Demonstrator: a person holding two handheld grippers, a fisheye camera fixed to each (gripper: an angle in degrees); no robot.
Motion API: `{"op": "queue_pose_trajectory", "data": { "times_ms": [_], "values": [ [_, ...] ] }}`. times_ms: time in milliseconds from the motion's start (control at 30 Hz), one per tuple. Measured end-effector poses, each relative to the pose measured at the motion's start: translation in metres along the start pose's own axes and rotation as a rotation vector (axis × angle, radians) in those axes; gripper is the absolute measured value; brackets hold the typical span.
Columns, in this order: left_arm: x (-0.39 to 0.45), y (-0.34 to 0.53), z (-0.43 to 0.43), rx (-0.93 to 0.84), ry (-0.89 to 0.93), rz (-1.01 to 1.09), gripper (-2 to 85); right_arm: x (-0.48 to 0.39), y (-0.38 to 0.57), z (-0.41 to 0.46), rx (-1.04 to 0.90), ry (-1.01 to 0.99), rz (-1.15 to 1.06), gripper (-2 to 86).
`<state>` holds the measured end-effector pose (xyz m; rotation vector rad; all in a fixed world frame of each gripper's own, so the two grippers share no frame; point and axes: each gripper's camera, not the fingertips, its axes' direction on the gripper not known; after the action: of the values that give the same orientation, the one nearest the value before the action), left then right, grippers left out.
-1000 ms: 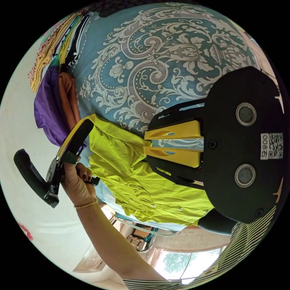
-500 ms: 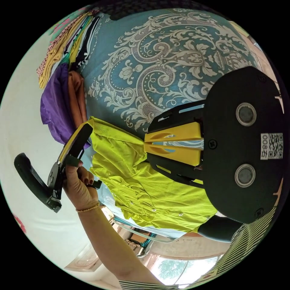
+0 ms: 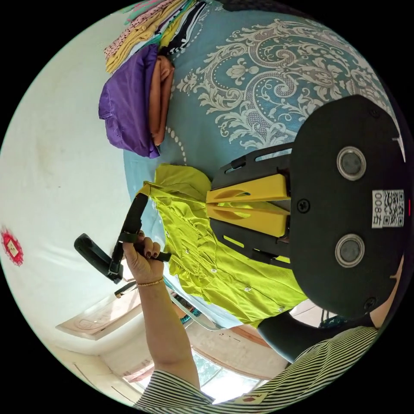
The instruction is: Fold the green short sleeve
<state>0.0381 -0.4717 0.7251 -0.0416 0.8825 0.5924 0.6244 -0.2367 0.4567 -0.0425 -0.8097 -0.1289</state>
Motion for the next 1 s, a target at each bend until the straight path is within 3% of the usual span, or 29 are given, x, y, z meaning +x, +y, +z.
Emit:
{"op": "queue_pose_trajectory", "data": {
  "times_ms": [567, 867, 1000],
  "values": [
    [-0.081, 0.046, -0.030, -0.026, -0.053, -0.140, 5.7, -0.002, -0.026, 0.073, -0.278, -0.069, -0.053, 0.5],
    [-0.097, 0.060, -0.074, 0.148, -0.066, -0.207, 7.0, 0.027, -0.036, 0.074, -0.236, -0.252, 0.009, 1.5],
    [-0.112, 0.070, -0.076, 0.078, -0.095, -0.249, 7.0, 0.042, -0.039, 0.076, -0.209, -0.291, 0.047, 1.1]
  ]
}}
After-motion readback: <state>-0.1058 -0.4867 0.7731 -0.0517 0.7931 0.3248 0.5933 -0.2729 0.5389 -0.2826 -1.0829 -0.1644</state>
